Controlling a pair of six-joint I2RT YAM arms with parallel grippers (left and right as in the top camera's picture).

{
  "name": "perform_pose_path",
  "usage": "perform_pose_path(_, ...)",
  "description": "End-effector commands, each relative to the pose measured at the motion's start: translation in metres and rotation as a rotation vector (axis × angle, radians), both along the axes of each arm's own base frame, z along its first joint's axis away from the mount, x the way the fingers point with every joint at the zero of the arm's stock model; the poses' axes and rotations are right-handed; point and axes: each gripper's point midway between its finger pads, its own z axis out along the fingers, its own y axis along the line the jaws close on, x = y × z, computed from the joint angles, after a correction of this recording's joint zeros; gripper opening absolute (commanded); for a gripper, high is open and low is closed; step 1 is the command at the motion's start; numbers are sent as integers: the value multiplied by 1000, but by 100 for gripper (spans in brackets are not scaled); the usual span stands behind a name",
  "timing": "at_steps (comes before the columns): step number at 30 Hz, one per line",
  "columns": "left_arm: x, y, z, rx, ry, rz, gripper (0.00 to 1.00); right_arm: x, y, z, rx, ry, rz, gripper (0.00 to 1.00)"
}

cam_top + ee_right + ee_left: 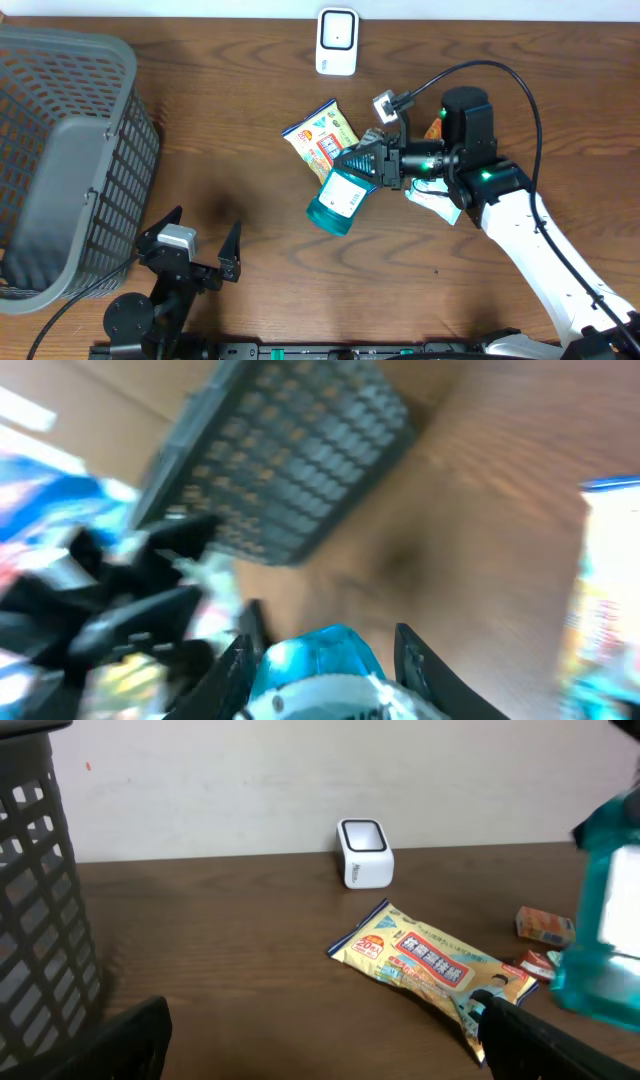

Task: Scan the item barcode
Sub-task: 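Lift the teal bottle off the table with the right gripper, then carry the teal bottle to the white scanner and hold it there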

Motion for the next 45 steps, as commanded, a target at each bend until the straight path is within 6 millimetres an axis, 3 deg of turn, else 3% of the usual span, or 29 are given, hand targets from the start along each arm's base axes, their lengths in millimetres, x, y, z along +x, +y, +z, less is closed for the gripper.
perform_pose_path(1,0,0,3,14,-10,0,98,38,-23,-19,-211,-133,-222,1)
perform_pose_path(5,0,0,3,14,-10,0,98,59,-48,-40,-382,-146,-401,1)
perform_pose_path(13,0,0,3,14,-10,0,98,69,-61,-47,-535,-245,-470,10)
perform_pose_path(17,0,0,3,14,-10,0,98,82,-77,-41,-658,-310,-600,10)
perform_pose_path(22,0,0,3,14,-10,0,98,103,-79,-24,-791,-406,-668,9)
perform_pose_path(27,0,0,3,14,-10,0,98,142,-77,-20,-959,-441,-703,10)
perform_pose_path(32,0,0,3,14,-10,0,98,195,-72,-21,-1135,-487,-762,11)
perform_pose_path(39,0,0,3,14,-10,0,98,259,-52,-30,-1340,-621,-816,13)
perform_pose_path(45,0,0,3,14,-10,0,98,303,-33,-20,-1494,-814,-918,15)
